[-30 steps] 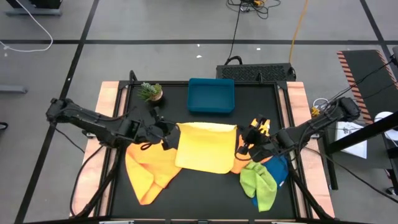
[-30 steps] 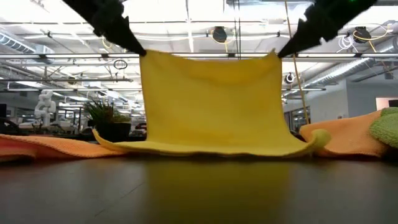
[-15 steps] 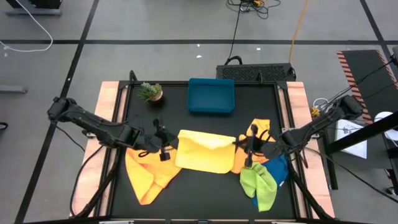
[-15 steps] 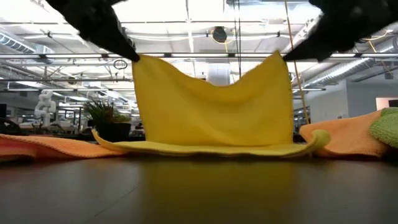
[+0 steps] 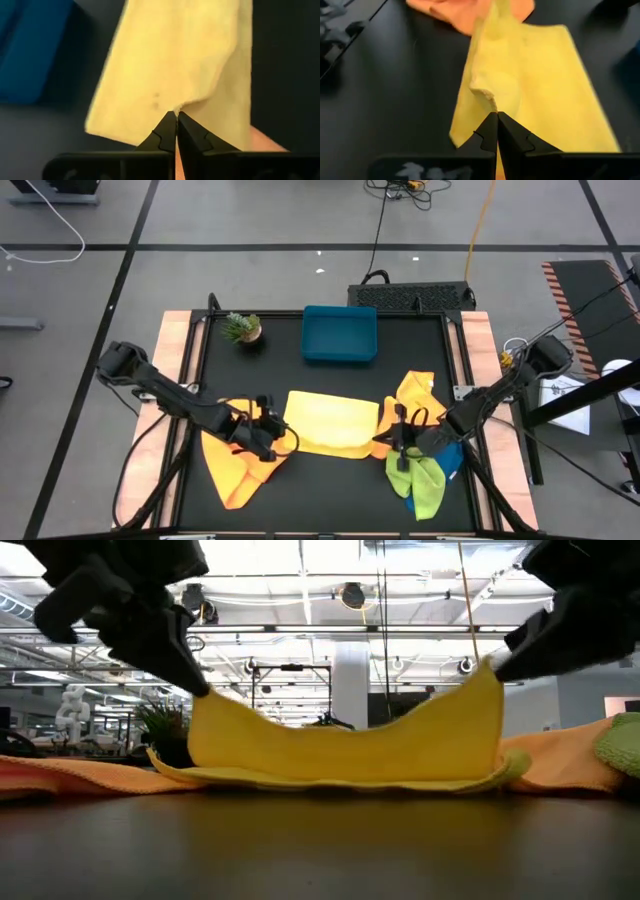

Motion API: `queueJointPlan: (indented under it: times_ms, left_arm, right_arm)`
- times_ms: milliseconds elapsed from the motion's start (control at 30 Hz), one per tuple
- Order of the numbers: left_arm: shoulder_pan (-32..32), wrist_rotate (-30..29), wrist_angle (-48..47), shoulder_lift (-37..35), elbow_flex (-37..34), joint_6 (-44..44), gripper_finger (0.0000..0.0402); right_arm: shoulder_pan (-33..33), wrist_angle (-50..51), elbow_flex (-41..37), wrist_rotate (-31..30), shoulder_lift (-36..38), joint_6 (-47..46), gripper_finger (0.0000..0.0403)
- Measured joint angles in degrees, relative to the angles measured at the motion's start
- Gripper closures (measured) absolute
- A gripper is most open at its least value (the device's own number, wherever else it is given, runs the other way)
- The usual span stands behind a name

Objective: Fold microfiber towels
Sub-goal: Fold the yellow microfiber cloth

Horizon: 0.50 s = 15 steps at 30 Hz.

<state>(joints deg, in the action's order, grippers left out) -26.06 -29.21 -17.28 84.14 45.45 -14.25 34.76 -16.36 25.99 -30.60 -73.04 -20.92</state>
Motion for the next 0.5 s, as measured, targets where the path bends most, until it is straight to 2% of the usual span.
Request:
queueJointPlan:
  times_ms: [200, 333, 500]
  left_arm:
    - [-0.17, 4.89, 1.32, 1.19, 0.02, -0.07, 0.0391]
    - [-0.35, 7.33, 1.17, 1.18, 0.02, -0.02, 0.0363]
    - [-0.39, 8.17, 0.55, 1.16, 0.02, 0.0, 0.0318]
  right_arm:
    - [0.11, -0.46, 0.01, 5.32, -4.27, -3.75, 0.0403]
    - [0.13, -5.74, 0.01, 10.31, -6.33, -1.89, 0.0396]
    - [0.13, -9.66, 0.06, 13.13, -6.84, -0.78, 0.0357]
